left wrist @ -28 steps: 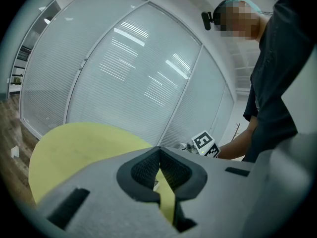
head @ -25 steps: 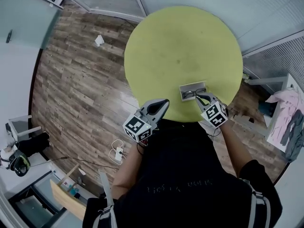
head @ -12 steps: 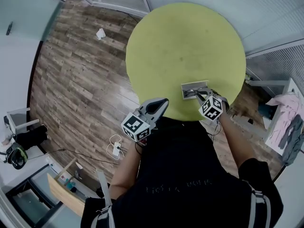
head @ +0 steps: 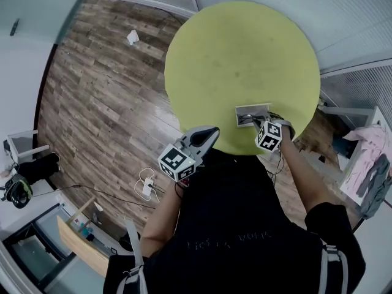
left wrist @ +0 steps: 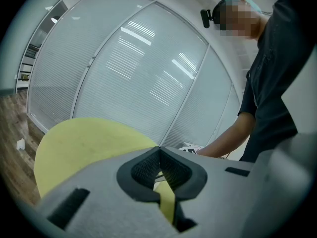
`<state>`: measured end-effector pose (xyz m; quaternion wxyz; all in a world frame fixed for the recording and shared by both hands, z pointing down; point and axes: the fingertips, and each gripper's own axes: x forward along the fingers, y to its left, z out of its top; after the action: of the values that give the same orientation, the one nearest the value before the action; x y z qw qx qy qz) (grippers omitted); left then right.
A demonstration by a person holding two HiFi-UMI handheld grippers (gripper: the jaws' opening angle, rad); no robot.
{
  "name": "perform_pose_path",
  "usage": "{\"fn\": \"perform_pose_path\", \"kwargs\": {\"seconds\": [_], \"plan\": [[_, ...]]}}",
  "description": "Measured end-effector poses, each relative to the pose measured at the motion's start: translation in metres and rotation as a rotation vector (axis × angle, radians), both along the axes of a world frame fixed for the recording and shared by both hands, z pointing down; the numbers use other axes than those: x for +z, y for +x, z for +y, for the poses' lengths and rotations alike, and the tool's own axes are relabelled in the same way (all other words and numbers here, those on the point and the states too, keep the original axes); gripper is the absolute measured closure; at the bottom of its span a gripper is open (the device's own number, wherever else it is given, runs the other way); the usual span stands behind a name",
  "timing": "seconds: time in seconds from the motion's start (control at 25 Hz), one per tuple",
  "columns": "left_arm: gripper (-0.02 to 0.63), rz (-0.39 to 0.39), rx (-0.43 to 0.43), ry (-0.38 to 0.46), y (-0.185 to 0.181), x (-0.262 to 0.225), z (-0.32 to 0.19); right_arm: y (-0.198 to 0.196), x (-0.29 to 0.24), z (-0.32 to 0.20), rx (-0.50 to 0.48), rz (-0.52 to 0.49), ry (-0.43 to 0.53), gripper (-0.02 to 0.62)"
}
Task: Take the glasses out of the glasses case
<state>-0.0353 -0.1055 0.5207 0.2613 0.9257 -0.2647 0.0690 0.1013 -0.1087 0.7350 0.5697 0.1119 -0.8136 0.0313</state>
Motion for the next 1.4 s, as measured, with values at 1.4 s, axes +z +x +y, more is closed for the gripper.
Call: {"fn": "perform_pose_path", "kwargs": {"seconds": [1.4], "plan": [[0.594,-0.025,0.032,-0.002,0.004,0.006,-0.001,-0.004,-0.005,-0.022,-0.057,0.029,0.128,0.565]]}}
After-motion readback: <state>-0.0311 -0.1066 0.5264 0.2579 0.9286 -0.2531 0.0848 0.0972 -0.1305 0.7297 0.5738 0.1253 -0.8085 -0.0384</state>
